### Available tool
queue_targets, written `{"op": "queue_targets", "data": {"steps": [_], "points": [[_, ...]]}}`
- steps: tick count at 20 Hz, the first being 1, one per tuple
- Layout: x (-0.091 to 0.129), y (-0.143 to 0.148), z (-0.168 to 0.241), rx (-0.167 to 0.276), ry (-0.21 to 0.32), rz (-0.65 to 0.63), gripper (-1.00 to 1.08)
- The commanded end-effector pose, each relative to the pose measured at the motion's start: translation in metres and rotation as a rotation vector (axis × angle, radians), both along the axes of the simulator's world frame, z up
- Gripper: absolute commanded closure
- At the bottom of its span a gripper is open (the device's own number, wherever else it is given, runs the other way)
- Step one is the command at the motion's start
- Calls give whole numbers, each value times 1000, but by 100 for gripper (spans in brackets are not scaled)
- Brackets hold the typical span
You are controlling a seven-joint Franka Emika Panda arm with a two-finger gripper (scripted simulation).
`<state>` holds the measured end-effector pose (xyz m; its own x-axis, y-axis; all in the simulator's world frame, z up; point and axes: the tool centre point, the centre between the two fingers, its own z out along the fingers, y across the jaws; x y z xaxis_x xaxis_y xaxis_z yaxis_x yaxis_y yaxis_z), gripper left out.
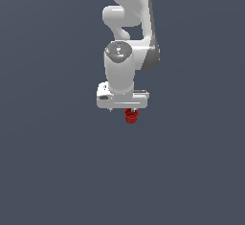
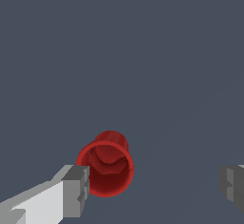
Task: Pick up the object and move it to a goal position.
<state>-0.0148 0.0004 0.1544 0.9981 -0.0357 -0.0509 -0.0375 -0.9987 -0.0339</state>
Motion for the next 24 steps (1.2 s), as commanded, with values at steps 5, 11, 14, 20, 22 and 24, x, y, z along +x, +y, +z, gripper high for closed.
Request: {"op": "queue_targets", "data": {"steps": [5, 11, 14, 20, 22, 24], "points": [[-5, 7, -8, -6, -6, 11, -92], [-17, 22, -28, -19, -23, 36, -92], [-26, 32, -39, -26, -34, 52, -92], [-38, 44, -53, -32, -47, 74, -92], [-40, 46, -56, -33, -50, 78, -92], [-41, 47, -57, -34, -51, 80, -92]]}}
